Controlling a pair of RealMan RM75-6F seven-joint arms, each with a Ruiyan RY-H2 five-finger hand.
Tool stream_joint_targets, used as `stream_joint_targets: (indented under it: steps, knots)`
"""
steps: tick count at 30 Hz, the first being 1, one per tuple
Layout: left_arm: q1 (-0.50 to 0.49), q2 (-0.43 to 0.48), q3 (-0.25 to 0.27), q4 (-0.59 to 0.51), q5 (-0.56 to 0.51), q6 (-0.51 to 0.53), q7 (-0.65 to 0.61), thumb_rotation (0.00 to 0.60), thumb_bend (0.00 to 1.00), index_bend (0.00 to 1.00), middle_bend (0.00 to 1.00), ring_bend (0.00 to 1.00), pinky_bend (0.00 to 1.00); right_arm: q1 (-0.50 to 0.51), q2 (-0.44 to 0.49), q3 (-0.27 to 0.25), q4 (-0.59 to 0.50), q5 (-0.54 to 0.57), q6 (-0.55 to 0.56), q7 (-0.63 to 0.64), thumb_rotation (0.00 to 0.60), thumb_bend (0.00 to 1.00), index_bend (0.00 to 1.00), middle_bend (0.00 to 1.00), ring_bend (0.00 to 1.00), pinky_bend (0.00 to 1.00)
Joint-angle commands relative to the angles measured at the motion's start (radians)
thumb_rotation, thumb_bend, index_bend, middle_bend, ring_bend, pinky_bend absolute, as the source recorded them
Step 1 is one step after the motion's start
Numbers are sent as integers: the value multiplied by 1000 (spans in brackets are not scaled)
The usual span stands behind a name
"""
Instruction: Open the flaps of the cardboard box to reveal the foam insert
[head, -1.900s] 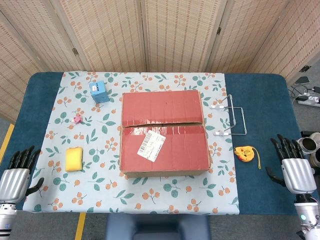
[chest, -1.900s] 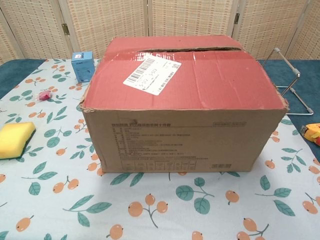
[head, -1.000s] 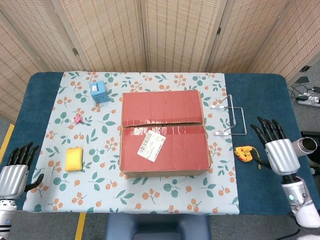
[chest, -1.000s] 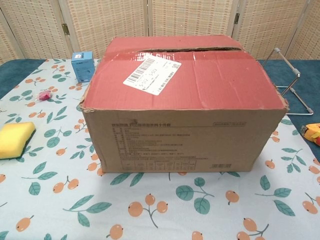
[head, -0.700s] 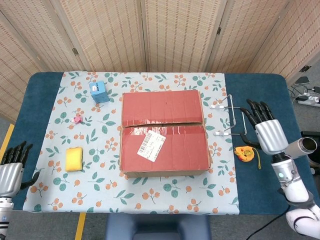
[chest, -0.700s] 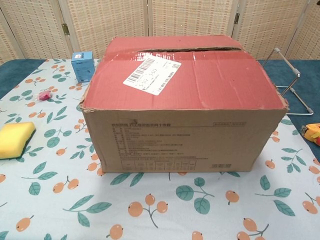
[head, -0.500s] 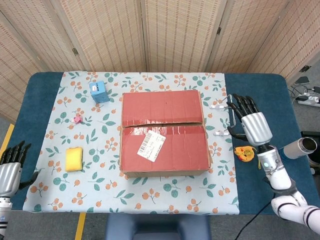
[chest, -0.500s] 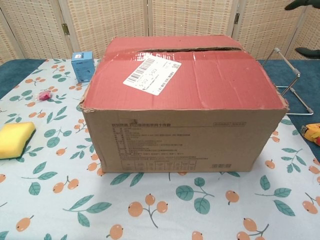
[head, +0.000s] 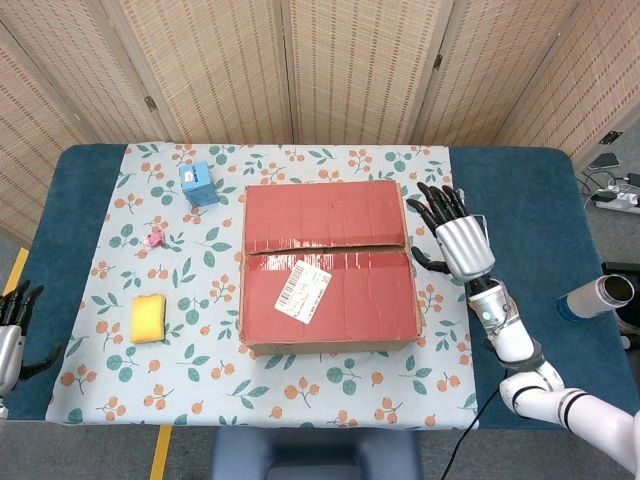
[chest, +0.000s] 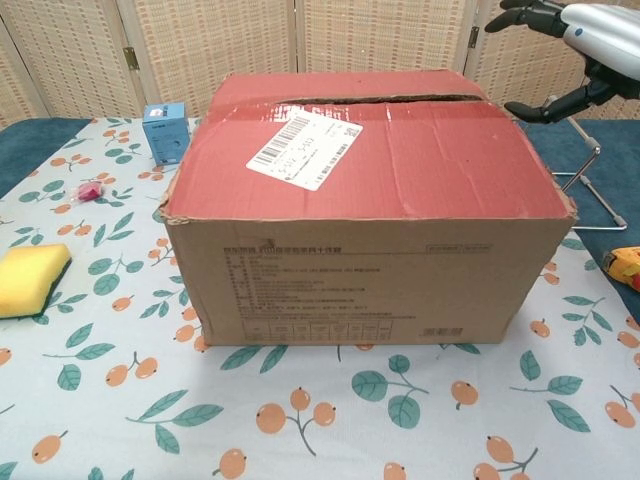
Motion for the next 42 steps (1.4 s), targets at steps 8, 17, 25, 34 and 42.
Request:
stream_joint_targets:
  steps: [8,17,25,34,42]
  knots:
    - [-1,2,1,2,2,-3,-2,600,377,0,0,0,43,32,-4,-2,-7,31,-41,-18,504,406,127,0,0,0]
    - [1,5,2,3,4,-2,-9,600,377,0,0,0,43,71,-8,15,-10,70,-83,-30,503,406,127,0,0,0]
    - [-3,2,7,7,9,-10,-2,600,377,0,0,0,43,116,-10,60,-4,123,-115,-38,505,406,127,0,0,0]
    - [-15,-3,12,12,3,-40,7,600,377,0,0,0,43,236,-32,184,108,261,-218,-57,503,406,127,0,0,0]
    - [-37,-4,2,41,-50,-111,-23,600,377,0,0,2,10,416,-98,277,372,439,-459,-70,507,407,127,0,0,0]
